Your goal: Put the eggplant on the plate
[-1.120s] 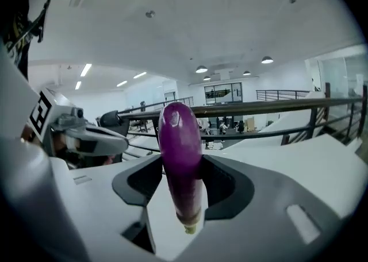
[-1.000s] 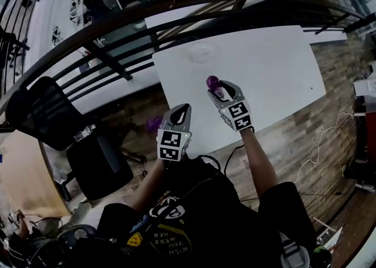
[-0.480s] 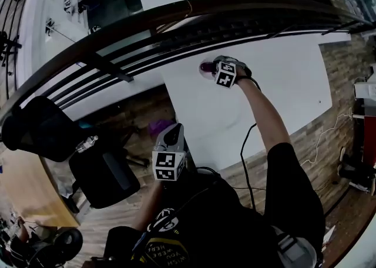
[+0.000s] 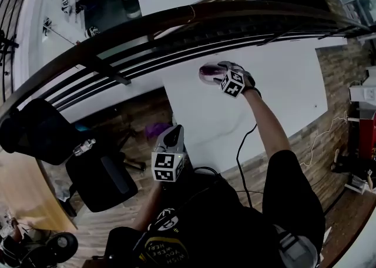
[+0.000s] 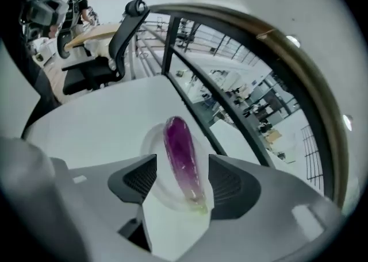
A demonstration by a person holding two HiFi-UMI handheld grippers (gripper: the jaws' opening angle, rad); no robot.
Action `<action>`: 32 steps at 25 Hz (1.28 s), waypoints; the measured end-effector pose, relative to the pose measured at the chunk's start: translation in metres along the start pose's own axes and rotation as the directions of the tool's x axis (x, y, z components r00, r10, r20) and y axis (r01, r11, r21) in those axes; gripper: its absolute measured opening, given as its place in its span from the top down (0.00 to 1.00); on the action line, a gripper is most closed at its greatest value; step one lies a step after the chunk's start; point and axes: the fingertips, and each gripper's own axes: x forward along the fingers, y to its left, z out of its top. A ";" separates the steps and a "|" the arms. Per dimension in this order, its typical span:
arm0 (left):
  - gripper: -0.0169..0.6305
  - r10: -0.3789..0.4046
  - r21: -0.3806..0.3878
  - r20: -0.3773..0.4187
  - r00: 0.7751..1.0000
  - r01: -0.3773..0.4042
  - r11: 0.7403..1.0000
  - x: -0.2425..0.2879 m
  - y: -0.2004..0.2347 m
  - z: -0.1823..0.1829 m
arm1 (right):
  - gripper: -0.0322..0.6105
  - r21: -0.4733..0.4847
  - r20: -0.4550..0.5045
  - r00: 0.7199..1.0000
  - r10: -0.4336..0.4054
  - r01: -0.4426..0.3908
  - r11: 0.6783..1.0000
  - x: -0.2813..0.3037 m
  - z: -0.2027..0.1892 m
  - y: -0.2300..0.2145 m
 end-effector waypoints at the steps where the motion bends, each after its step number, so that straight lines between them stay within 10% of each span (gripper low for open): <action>1: 0.97 -0.006 0.005 0.005 1.000 0.006 1.000 -0.001 -0.003 0.001 | 0.51 0.052 0.052 0.998 -0.047 0.044 0.998 -0.016 0.004 0.001; 4: 0.97 -0.028 0.037 0.032 0.999 0.027 0.999 -0.003 -0.014 0.008 | 0.62 0.262 0.221 0.950 -0.222 0.161 0.952 -0.083 0.014 0.013; 7: 0.97 -0.054 0.090 0.069 0.996 0.048 0.995 -0.010 -0.039 0.019 | 0.81 0.522 0.359 0.839 -0.410 0.184 0.833 -0.166 0.015 0.044; 11: 0.97 -0.070 0.145 0.120 0.990 0.052 0.988 -0.030 -0.089 0.025 | 0.95 0.729 0.420 0.713 -0.562 0.104 0.677 -0.267 0.002 0.113; 17: 0.97 -0.123 0.240 0.179 0.976 0.077 0.968 -0.065 -0.176 0.006 | 0.95 0.868 0.436 0.619 -0.654 -0.095 0.488 -0.351 -0.031 0.216; 25: 0.97 -0.130 0.433 0.216 0.968 0.024 0.901 -0.134 -0.277 -0.052 | 0.95 0.831 0.532 0.570 -0.626 -0.211 0.515 -0.407 -0.048 0.330; 32: 0.97 -0.125 0.375 0.220 0.967 0.034 0.926 -0.172 -0.292 -0.077 | 0.95 0.822 0.552 0.556 -0.621 -0.236 0.519 -0.434 -0.053 0.373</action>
